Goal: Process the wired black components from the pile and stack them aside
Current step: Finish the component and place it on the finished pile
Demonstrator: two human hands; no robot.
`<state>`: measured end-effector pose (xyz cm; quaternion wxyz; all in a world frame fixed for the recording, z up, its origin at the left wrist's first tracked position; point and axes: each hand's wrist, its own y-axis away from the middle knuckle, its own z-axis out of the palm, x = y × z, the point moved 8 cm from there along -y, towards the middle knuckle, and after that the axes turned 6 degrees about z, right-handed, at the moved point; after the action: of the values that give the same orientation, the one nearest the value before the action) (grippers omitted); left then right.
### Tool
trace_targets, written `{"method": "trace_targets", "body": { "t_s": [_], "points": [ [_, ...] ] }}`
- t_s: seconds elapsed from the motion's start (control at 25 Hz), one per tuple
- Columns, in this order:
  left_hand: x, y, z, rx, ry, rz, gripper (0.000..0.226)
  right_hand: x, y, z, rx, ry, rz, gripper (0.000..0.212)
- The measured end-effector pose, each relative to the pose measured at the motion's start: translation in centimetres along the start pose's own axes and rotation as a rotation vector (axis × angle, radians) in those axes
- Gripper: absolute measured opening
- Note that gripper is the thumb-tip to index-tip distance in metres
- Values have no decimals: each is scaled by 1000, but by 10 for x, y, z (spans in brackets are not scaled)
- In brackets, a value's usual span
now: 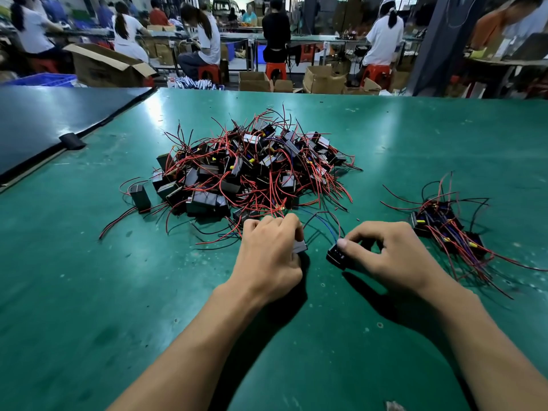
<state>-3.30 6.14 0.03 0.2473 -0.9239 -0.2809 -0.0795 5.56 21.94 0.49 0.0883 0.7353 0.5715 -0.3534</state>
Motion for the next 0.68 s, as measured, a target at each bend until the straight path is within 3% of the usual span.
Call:
{"method": "trace_targets", "body": {
  "t_s": [0.2, 0.32, 0.44, 0.68],
  "points": [
    [9, 3, 1, -7, 39, 61, 25, 4, 1, -14, 80, 0, 88, 32],
    [15, 5, 3, -21, 46, 94, 33, 11, 2, -26, 218, -45, 173, 23],
    [17, 6, 4, -43, 54, 90, 43, 21, 1, -14, 113, 30, 292, 23],
    [18, 7, -1, 7, 70, 66, 20, 18, -1, -9, -1, 40, 286, 21]
  ]
}}
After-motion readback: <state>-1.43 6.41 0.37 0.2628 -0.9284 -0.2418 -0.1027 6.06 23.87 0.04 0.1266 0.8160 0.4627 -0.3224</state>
